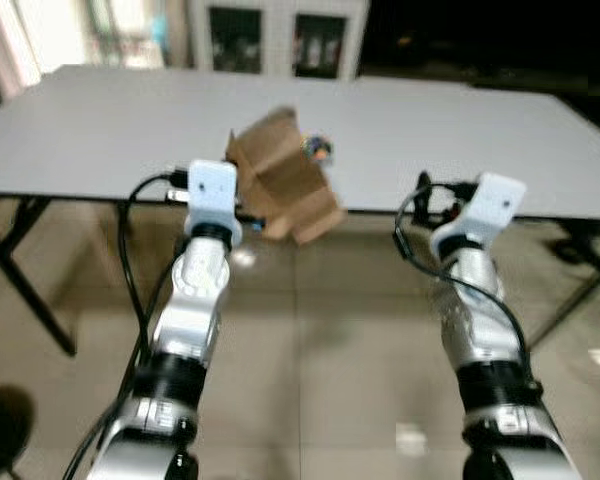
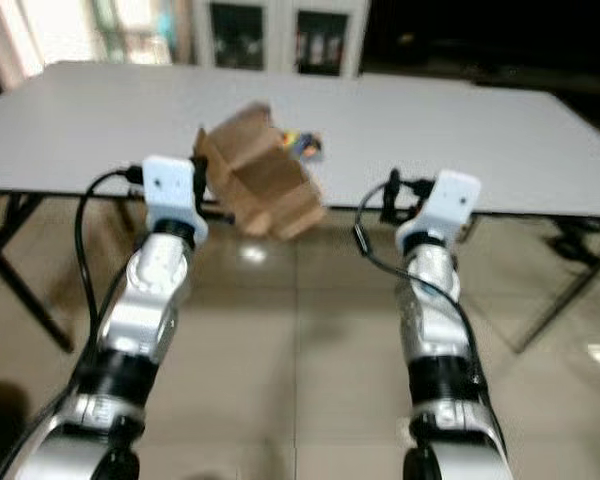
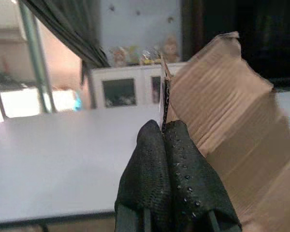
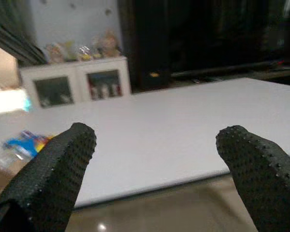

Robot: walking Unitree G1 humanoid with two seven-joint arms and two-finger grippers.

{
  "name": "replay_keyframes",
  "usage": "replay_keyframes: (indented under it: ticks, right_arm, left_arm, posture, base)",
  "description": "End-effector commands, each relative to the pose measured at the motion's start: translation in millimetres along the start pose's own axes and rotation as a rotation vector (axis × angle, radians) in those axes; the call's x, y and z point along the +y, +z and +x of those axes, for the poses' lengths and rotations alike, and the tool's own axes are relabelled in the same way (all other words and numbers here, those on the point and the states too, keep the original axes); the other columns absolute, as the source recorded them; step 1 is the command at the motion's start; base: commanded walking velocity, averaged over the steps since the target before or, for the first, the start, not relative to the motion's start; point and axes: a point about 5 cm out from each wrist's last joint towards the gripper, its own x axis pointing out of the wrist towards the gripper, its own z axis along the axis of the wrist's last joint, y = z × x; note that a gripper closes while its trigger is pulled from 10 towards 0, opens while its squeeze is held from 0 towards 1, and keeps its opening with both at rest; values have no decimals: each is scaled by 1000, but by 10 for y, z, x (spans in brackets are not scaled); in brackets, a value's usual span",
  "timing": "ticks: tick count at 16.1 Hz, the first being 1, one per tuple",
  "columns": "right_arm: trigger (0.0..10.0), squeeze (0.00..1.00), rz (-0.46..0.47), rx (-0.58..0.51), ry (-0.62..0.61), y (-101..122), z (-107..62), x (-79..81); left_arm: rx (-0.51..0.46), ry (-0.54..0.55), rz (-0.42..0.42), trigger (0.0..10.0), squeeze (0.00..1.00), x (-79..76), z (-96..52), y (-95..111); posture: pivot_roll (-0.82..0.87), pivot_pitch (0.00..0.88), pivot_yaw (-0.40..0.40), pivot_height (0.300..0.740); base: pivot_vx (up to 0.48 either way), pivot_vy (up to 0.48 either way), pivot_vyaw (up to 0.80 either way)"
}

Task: Picking trash to rubbish bin

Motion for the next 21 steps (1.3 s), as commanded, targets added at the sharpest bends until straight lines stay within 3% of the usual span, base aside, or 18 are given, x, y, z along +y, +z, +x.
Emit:
replay_keyframes:
  ticks: [1,6,10,12,13,15,17,20,21]
  right_arm:
    - [10000,0,1,5,5,6,3,1]
    - [10000,0,-21,47,-9,-78,-66,-113]
    - [10000,0,-76,240,1,-504,-210,-282]
    - [10000,0,-129,470,65,-992,-465,-389]
    - [10000,0,-158,517,80,-1103,-547,-415]
    - [10000,0,-164,810,102,-1621,-1065,-547]
    - [10000,0,-184,942,93,-1815,-1365,-619]
    - [10000,0,-186,1069,31,-1975,-1711,-717]
    - [10000,0,-196,1079,35,-1996,-1761,-723]
  left_arm:
    - [0,-8,-4,10000,0,-16,20,20]
    - [54,-22,12,10000,0,66,-36,-103]
    - [298,-91,87,10000,0,110,-281,-698]
    - [465,-113,146,10000,0,207,-585,-1128]
    - [509,-119,158,10000,0,227,-668,-1226]
    - [774,-135,222,10000,0,341,-1192,-1709]
    - [952,-123,226,10000,0,406,-1613,-1950]
    - [1161,-71,198,10000,0,463,-2173,-2155]
    - [1188,-41,183,10000,0,480,-2254,-2176]
  posture:
    - [-44,0,-66,740]
    - [-49,13,-78,740]
    - [-45,27,-89,740]
    - [-50,37,-94,740]
    - [-49,37,-95,740]
    - [-40,46,-102,740]
    - [-31,47,-106,740]
    - [-27,50,-112,740]
    - [-30,54,-114,740]
  base:
    - [0,0,0]
    - [0,0,0]
    - [0,0,0]
    - [0,0,0]
    - [0,0,0]
    - [0,0,0]
    - [0,0,0]
    - [0,0,0]
    - [0,0,556]
